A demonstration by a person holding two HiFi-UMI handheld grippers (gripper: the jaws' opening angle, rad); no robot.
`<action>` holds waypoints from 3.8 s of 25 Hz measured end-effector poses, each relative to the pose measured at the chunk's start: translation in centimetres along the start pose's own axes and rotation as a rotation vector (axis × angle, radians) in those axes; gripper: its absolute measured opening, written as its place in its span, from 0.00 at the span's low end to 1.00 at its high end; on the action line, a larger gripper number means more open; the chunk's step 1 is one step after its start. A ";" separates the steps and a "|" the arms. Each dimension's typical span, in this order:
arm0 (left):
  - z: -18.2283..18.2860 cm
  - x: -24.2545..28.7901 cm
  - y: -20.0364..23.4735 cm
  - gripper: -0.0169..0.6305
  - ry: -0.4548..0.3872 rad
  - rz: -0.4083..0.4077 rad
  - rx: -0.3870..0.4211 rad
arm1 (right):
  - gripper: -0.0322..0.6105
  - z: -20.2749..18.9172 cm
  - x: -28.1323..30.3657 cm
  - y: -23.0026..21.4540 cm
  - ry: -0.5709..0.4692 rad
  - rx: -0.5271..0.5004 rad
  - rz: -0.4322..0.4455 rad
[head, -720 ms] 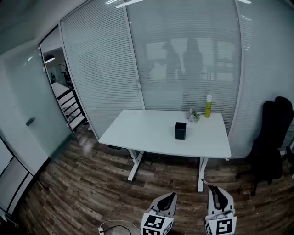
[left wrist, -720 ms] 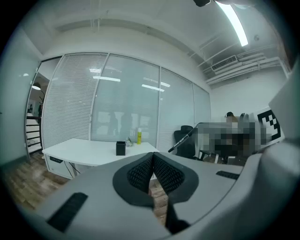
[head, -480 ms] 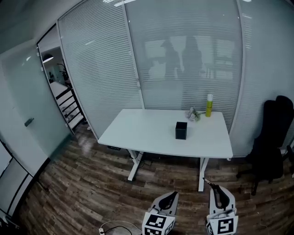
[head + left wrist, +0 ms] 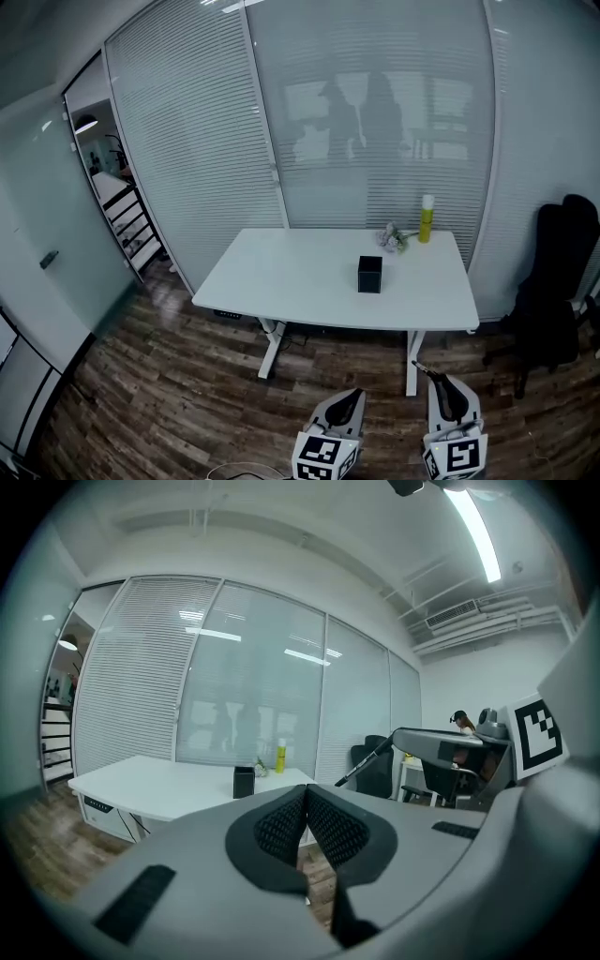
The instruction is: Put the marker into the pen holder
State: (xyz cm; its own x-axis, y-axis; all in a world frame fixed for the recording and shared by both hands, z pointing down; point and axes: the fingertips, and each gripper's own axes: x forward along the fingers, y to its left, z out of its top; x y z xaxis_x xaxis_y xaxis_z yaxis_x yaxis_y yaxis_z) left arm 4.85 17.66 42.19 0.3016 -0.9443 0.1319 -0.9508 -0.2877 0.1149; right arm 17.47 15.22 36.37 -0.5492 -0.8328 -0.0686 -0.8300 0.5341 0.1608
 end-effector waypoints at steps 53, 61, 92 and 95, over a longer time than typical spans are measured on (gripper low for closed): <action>2.9 20.4 14.1 0.05 0.008 -0.122 0.002 | 0.18 -3.9 24.2 -3.7 0.033 0.073 -0.008; 3.5 25.3 14.2 0.05 0.010 -0.114 0.000 | 0.18 -4.6 27.7 -6.9 0.035 0.088 0.015; 3.7 33.9 18.5 0.05 0.030 -0.018 -0.008 | 0.18 -5.9 37.8 -10.6 0.022 0.084 0.157; 4.1 34.6 19.0 0.05 0.030 -0.034 -0.005 | 0.18 -5.9 38.7 -10.6 0.030 0.078 0.146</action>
State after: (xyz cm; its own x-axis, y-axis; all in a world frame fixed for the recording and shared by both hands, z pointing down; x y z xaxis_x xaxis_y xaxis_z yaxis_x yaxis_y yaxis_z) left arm -3.09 -21.17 44.92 0.3360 -0.9287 0.1568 -0.9396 -0.3190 0.1244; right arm 5.61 -23.50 37.82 -0.6623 -0.7489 -0.0206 -0.7473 0.6584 0.0901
